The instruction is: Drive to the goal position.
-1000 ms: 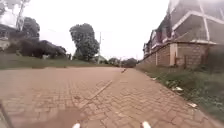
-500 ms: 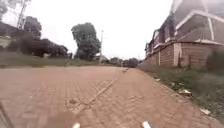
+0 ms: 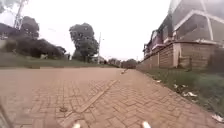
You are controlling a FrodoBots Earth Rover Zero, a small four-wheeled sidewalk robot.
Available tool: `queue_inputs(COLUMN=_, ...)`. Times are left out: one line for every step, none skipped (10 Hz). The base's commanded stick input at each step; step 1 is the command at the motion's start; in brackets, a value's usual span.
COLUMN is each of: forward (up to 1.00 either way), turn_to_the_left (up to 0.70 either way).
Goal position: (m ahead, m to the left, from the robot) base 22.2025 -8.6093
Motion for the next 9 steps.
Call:
queue_inputs(forward=0.50, turn_to_the_left=0.01)
queue_inputs(forward=0.50, turn_to_the_left=0.04)
queue_inputs(forward=0.50, turn_to_the_left=-0.41)
queue_inputs(forward=0.50, turn_to_the_left=-0.50)
queue_inputs(forward=0.50, turn_to_the_left=-0.50)
queue_inputs(forward=0.50, turn_to_the_left=-0.50)
queue_inputs(forward=0.50, turn_to_the_left=-0.50)
queue_inputs(forward=0.50, turn_to_the_left=-0.44)
queue_inputs(forward=0.50, turn_to_the_left=-0.03)
